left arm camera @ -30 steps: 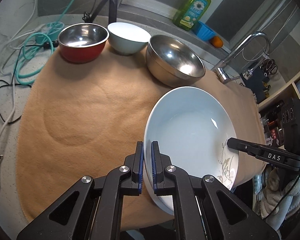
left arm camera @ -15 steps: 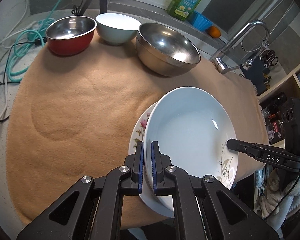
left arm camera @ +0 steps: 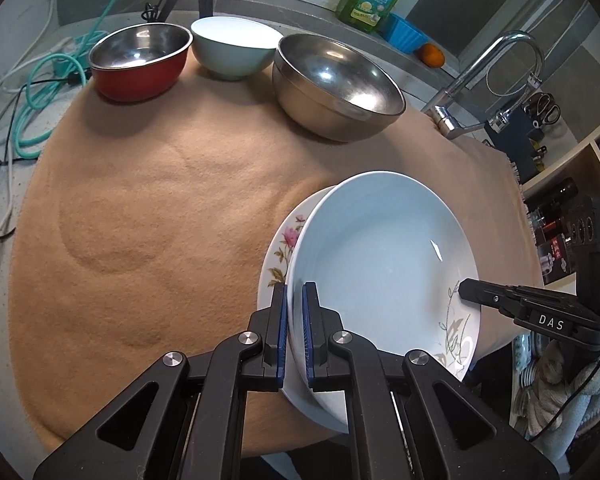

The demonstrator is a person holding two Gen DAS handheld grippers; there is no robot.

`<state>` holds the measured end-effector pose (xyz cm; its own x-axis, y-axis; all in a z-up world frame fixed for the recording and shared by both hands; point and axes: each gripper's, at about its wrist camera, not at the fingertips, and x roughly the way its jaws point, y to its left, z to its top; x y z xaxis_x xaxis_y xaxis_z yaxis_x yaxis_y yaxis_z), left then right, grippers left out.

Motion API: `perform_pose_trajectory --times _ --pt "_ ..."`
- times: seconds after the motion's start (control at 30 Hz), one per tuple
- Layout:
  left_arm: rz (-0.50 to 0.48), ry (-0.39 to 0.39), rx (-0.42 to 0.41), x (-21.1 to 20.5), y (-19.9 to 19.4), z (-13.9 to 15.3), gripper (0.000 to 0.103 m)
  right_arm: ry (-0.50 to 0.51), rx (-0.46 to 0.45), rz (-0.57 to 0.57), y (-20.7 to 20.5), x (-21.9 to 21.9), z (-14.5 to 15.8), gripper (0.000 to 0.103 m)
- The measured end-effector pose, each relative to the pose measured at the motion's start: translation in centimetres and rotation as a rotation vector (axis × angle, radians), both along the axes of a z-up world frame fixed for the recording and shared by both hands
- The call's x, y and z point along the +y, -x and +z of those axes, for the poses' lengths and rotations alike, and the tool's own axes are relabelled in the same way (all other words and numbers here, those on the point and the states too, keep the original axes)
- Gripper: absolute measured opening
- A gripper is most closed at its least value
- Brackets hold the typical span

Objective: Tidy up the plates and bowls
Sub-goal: 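Carry the white plate over the floral plate stack and lower it on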

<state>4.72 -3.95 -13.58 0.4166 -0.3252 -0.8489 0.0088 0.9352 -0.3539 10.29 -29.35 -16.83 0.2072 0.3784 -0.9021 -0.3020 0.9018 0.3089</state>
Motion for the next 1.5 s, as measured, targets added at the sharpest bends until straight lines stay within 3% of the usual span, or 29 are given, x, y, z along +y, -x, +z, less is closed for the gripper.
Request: perform_pose_trajectory --times 0.73,1.5 --pt "-0.007 -0.005 0.008 0.0 -0.3 -0.2 0.005 0.092 -0.032 0.058 0.3 1.2 0.4 0.01" --pt "-0.021 -0.008 0.008 -0.1 -0.3 -0.3 0.005 -0.031 0.039 -0.024 0.0 -0.7 -0.1 0.011"
